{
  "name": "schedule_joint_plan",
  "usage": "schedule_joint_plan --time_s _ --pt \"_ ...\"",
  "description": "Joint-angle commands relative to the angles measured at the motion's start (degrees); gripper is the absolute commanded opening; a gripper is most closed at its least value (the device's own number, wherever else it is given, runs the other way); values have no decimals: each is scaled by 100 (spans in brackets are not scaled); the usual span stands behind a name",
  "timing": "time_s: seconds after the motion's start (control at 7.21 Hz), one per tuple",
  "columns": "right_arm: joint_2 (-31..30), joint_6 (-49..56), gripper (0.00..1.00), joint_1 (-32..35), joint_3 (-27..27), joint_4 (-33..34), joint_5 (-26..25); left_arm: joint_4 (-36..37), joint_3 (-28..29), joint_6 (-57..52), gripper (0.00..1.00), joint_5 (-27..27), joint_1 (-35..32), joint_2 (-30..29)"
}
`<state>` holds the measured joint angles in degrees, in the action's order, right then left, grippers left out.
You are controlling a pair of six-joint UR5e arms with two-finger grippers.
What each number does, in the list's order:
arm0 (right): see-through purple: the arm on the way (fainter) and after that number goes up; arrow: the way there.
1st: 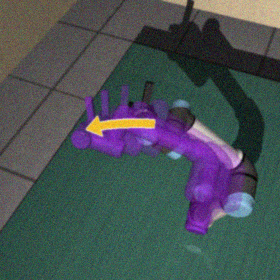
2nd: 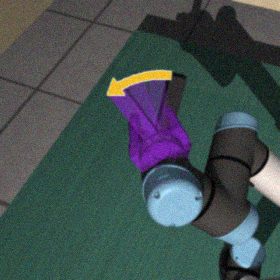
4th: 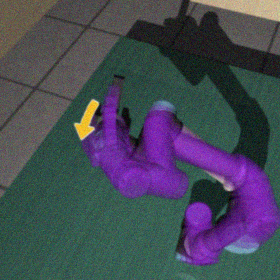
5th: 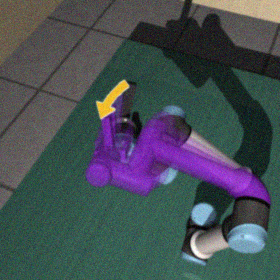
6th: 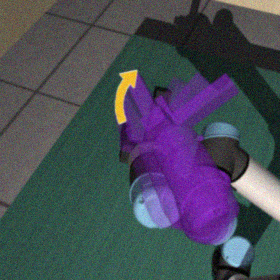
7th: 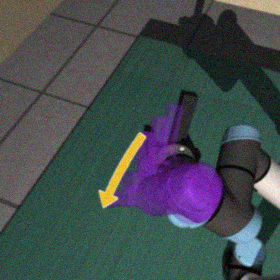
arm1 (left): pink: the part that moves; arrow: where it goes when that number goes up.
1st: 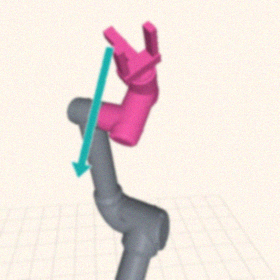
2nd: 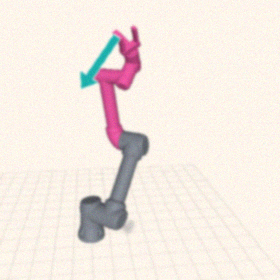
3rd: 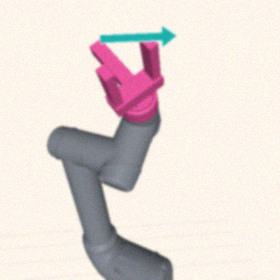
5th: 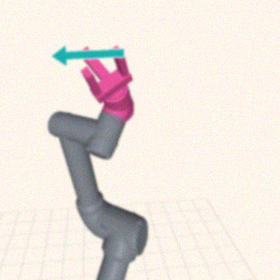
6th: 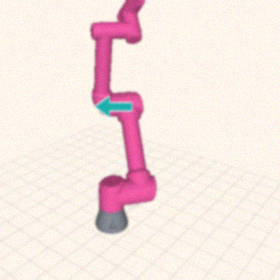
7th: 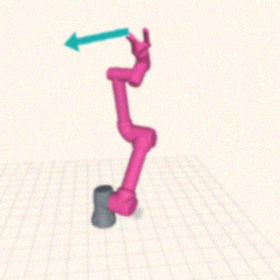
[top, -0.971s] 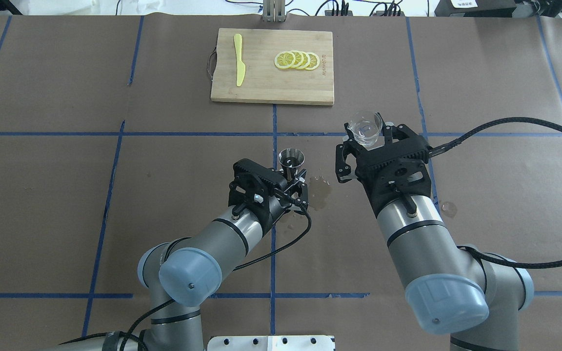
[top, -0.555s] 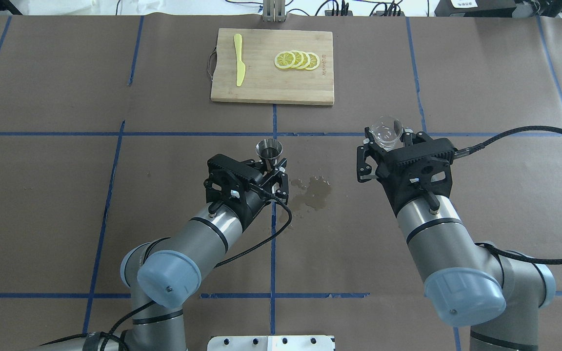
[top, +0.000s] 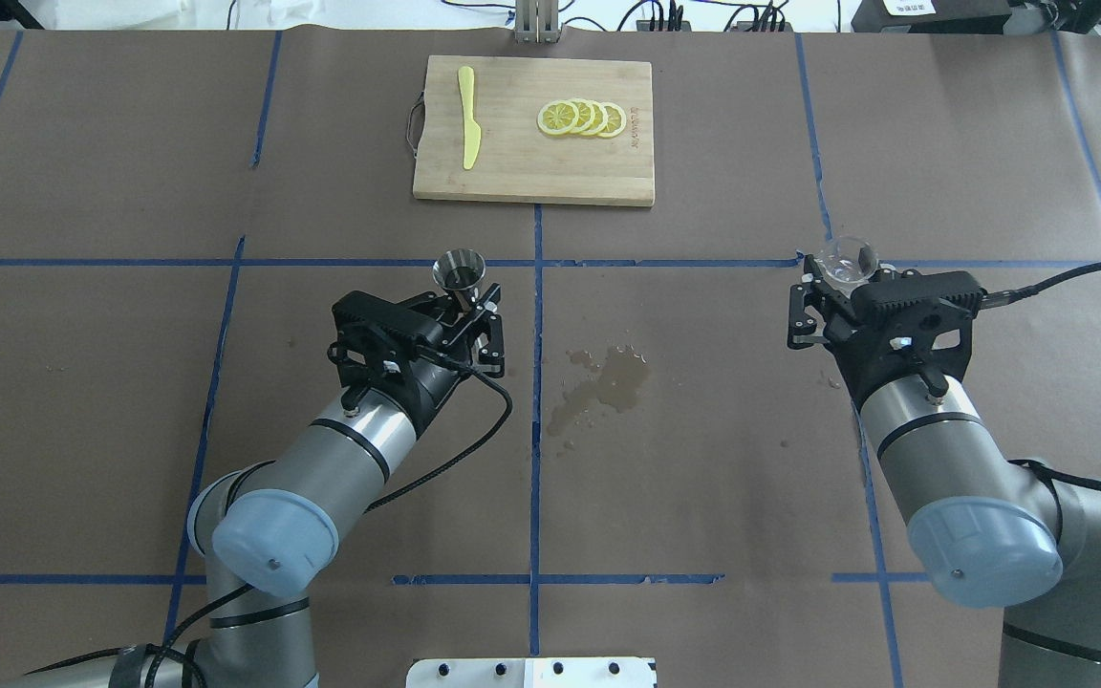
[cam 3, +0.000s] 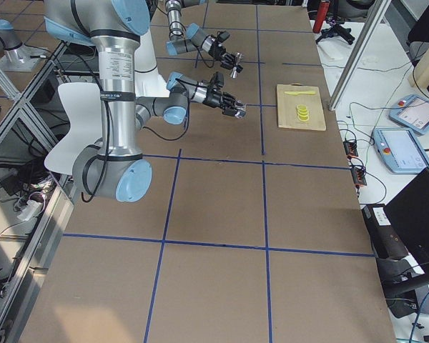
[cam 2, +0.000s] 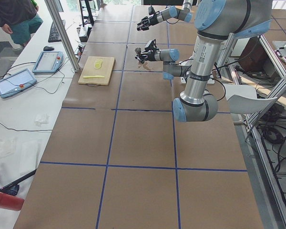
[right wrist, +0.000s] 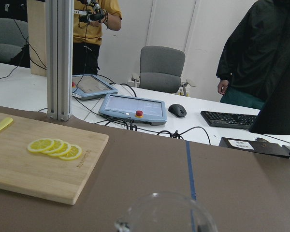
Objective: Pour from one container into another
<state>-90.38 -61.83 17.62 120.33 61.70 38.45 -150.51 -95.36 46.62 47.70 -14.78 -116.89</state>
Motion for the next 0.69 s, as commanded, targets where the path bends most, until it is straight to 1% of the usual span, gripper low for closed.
schedule_joint_plan --time_s 0.0,0.14,0.42,0.55 --pt "-374 -884 0 284 -1 0 206 -145 -17 573 0 -103 -103 376" --pt "-436 -944 0 338 -1 0 207 -145 -43 1116 0 -103 -165 613" --pt "-428 -1137 0 400 -18 9 233 -163 -183 1340 0 -382 -227 974" --pt "-480 -1643 0 391 -245 0 251 -180 -210 1350 0 -384 -305 1062"
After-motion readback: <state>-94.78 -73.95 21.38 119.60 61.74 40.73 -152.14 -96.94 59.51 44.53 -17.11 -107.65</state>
